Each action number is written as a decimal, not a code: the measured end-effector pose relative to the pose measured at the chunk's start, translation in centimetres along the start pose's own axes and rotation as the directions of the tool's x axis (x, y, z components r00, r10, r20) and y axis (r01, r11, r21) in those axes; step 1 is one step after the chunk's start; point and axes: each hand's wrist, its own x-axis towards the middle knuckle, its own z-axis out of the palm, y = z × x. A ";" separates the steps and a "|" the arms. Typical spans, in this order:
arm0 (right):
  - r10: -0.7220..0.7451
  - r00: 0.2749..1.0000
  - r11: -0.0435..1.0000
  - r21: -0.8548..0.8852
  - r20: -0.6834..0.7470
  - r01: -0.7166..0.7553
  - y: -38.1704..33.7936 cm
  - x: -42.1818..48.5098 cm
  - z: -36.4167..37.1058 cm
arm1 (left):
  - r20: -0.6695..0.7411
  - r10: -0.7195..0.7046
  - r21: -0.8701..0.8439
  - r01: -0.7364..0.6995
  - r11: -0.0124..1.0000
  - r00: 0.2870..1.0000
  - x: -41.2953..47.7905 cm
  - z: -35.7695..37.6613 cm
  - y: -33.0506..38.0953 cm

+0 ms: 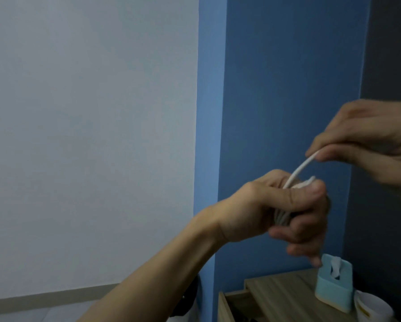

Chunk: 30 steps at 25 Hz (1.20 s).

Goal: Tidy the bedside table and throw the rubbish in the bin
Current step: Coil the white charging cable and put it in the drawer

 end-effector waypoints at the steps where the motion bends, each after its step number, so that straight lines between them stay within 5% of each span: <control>1: 0.005 1.000 0.992 0.126 0.000 -0.004 0.5 0.4 0.1 | -0.005 -0.005 -0.032 0.005 0.999 1.000 0.2 0.2 0.4; 4: 0.135 0.983 0.878 0.444 0.126 -0.177 0.0 -2.1 2.4 | -0.060 -0.004 -0.086 -0.001 0.996 0.998 0.4 0.4 1.1; 7: 0.193 0.963 0.765 0.586 0.186 -0.266 0.5 -2.7 3.1 | -0.097 -0.022 -0.108 0.012 0.994 0.995 0.2 0.1 1.1; 17: 0.261 0.958 0.634 0.727 0.116 -0.261 -1.6 -4.3 4.0 | -0.200 -0.084 -0.220 0.039 0.975 0.976 0.9 0.6 0.8; 24: 0.459 0.886 0.653 0.701 -0.065 -0.287 -2.6 -4.7 6.1 | -0.530 -0.101 -0.114 0.047 0.992 0.842 2.0 1.3 0.2; 27: 0.430 0.895 0.807 0.494 -0.116 -0.324 -2.3 -4.8 6.8 | -0.659 -0.092 -0.036 0.090 0.995 0.747 2.0 1.9 0.3; 30: 0.419 0.902 0.784 0.541 -0.102 -0.304 -2.7 -4.1 7.1 | -0.726 0.011 0.099 0.089 0.991 0.687 1.5 2.2 0.7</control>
